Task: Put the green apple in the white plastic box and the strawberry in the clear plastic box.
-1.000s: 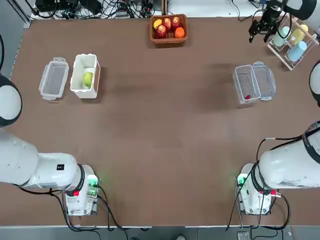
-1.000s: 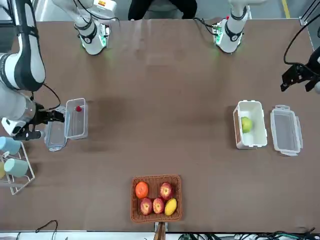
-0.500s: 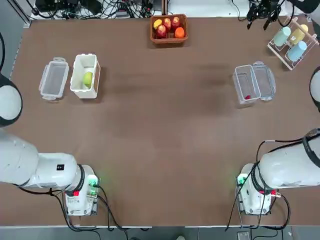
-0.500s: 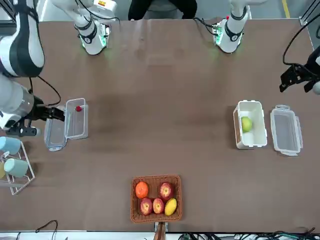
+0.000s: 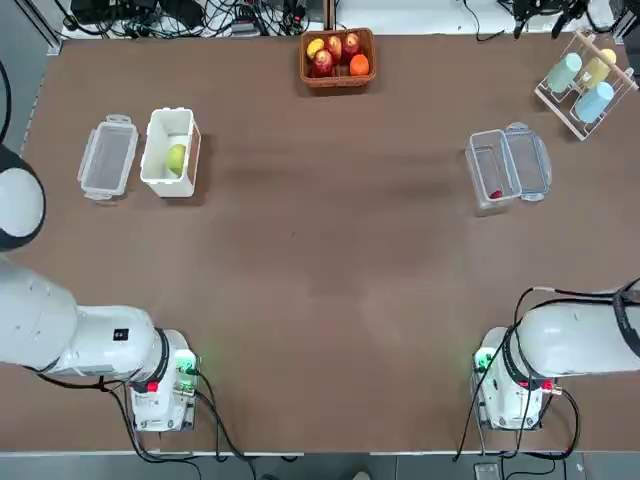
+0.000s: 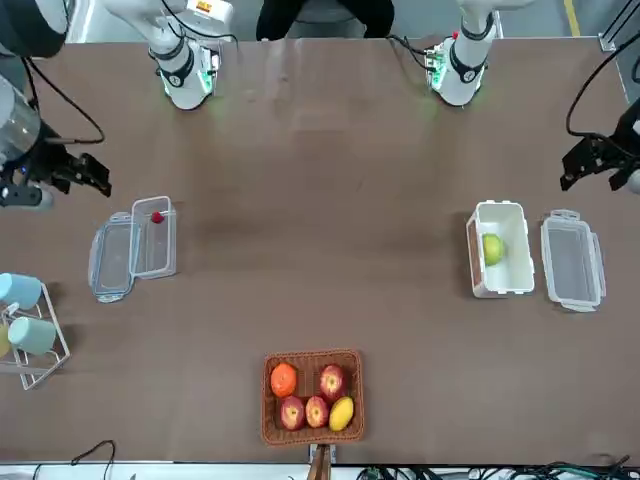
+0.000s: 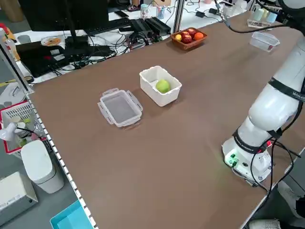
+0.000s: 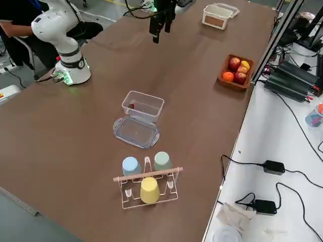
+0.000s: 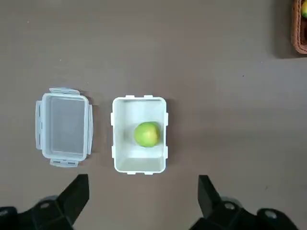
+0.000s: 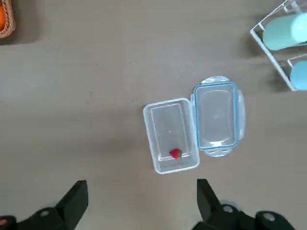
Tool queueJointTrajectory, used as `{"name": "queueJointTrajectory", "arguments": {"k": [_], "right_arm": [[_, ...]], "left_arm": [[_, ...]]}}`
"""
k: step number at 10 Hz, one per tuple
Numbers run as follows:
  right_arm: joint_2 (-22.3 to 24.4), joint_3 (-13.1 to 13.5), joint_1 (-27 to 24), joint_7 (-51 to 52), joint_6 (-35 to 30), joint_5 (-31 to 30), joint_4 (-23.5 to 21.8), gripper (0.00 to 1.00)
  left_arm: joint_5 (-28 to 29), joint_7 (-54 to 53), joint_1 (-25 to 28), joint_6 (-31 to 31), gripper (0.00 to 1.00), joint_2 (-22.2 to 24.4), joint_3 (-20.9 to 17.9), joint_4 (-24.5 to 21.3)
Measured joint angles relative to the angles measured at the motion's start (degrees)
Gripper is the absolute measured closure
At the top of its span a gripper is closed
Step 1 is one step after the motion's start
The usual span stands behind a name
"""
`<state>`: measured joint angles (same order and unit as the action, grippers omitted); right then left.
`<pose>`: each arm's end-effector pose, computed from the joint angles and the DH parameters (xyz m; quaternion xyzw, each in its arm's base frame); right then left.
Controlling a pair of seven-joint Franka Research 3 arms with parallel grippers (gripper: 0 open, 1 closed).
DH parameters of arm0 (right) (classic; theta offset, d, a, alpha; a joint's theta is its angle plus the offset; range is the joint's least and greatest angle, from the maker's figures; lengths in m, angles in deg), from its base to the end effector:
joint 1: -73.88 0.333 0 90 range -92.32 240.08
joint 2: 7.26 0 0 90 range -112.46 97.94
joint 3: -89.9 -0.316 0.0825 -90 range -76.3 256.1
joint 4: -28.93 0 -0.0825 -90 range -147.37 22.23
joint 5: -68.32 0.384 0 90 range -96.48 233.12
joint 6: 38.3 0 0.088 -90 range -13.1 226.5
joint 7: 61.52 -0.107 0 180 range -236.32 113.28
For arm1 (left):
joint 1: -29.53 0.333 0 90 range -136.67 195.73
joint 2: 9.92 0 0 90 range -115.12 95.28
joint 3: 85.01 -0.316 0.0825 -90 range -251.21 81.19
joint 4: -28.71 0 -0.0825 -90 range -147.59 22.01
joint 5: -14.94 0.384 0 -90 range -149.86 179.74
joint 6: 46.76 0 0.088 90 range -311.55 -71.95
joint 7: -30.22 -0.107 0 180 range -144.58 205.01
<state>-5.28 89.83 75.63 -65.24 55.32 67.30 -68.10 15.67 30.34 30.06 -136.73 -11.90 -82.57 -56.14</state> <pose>0.5464 0.0156 0.5909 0.9998 -0.0159 -0.0120 0.0095 0.5657 -0.0170 0.6476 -0.9995 0.0154 -0.0275 0.0051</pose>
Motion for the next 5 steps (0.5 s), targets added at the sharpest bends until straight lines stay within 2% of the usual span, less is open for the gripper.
{"name": "queueJointTrajectory", "arguments": {"k": [5], "right_arm": [[-0.1, 0.6, -0.2, 1.7, 0.3, -0.1, 0.0, 0.0]], "left_arm": [[0.0, 0.0, 0.0, 0.0, 0.0, -0.1, 0.1, 0.0]]}}
